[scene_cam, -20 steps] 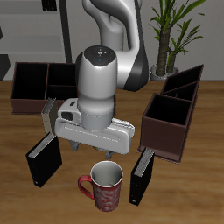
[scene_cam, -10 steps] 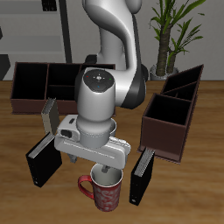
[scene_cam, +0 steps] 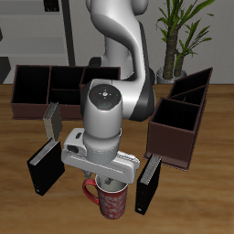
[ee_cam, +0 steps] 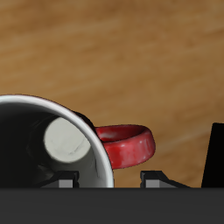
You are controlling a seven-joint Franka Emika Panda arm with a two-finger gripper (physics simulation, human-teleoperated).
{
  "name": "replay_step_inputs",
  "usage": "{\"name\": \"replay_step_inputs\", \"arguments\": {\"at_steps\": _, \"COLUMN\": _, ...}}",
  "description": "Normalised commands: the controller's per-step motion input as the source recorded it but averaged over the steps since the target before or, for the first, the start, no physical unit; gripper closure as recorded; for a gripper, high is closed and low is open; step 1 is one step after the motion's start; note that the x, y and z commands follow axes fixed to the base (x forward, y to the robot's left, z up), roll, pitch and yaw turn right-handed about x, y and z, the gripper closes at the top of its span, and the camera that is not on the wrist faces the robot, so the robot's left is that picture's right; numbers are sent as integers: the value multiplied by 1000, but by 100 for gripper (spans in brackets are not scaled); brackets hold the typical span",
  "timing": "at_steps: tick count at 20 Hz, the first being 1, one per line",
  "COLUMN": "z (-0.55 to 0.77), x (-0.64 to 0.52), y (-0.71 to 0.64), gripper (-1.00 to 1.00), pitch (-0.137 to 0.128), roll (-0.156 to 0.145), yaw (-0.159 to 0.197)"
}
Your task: Place the red mug into the left desk caddy's right compartment and place the right black book into the back desk caddy's left compartment
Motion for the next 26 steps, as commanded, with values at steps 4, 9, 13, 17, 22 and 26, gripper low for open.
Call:
{"name": "replay_step_inputs", "arguments": {"at_steps": 4, "z": -33, "x": -71, "y": 53, "gripper": 100, "pitch": 16, "roll": 18, "yaw": -13}}
{"name": "replay_step_inputs", "arguments": {"at_steps": 9, "z": 193, "x": -59, "y": -135, "gripper": 100, "pitch": -12, "roll": -16, "yaw": -1}}
{"name": "replay_step_inputs", "arguments": {"at_steps": 13, "z": 545, "x": -153, "y": -244, "gripper": 100, "pitch": -56, "roll": -33, "yaw": 14}}
{"name": "replay_step_inputs", "arguments": {"at_steps": 17, "z": 785, "x": -278, "y": -191, "gripper": 100, "pitch": -85, "roll": -19, "yaw": 22}}
{"name": "replay_step_inputs", "arguments": {"at_steps": 22, "z": 868, "x": -509, "y": 31, "gripper": 100, "pitch": -107, "roll": 41, "yaw": 40}}
{"name": "replay_step_inputs", "arguments": {"at_steps": 26, "z": 578, "x": -556, "y": 116, "gripper": 100, "pitch": -66, "roll": 50, "yaw": 42}}
